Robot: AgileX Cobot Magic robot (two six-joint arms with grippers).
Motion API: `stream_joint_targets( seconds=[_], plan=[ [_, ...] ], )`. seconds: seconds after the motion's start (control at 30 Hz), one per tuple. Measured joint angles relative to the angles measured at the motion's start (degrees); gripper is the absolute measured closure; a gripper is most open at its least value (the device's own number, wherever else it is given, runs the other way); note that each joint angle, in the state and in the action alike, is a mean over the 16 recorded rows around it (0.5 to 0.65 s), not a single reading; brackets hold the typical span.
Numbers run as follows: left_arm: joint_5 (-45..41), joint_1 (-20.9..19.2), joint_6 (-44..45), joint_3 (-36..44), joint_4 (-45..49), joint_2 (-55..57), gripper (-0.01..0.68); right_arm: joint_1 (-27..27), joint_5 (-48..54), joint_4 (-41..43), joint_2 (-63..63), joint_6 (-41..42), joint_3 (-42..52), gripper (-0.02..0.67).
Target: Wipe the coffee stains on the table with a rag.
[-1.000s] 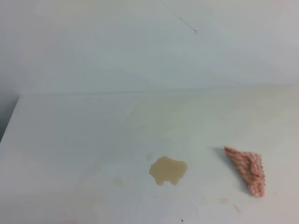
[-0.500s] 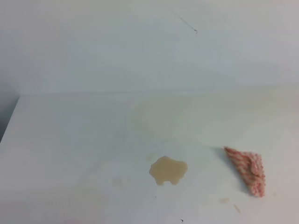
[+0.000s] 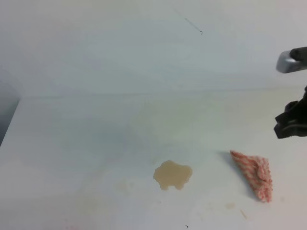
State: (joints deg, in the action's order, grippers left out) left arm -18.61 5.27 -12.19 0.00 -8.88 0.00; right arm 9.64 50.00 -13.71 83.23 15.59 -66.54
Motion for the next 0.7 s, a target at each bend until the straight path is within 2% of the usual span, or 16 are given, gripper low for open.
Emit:
stream_joint_targets(
  seconds=[0.17, 0.3, 0.53, 0.7],
  plan=[
    [0.0, 0.0, 0.0, 0.0, 0.0, 0.0, 0.674, 2.6, 1.1, 0.2, 6.0, -0.8, -2.0, 0.339],
    [0.0, 0.0, 0.0, 0.0, 0.0, 0.0, 0.674, 3.4, 0.8, 0.6, 10.7, -1.9, -2.6, 0.293],
    [0.0, 0.0, 0.0, 0.0, 0.0, 0.0, 0.674, 3.5, -1.1, 1.7, 18.5, -3.6, -2.7, 0.278],
    [0.0, 0.0, 0.0, 0.0, 0.0, 0.0, 0.674, 3.5, -2.3, 2.3, 23.1, -4.6, -2.7, 0.301]
  ],
)
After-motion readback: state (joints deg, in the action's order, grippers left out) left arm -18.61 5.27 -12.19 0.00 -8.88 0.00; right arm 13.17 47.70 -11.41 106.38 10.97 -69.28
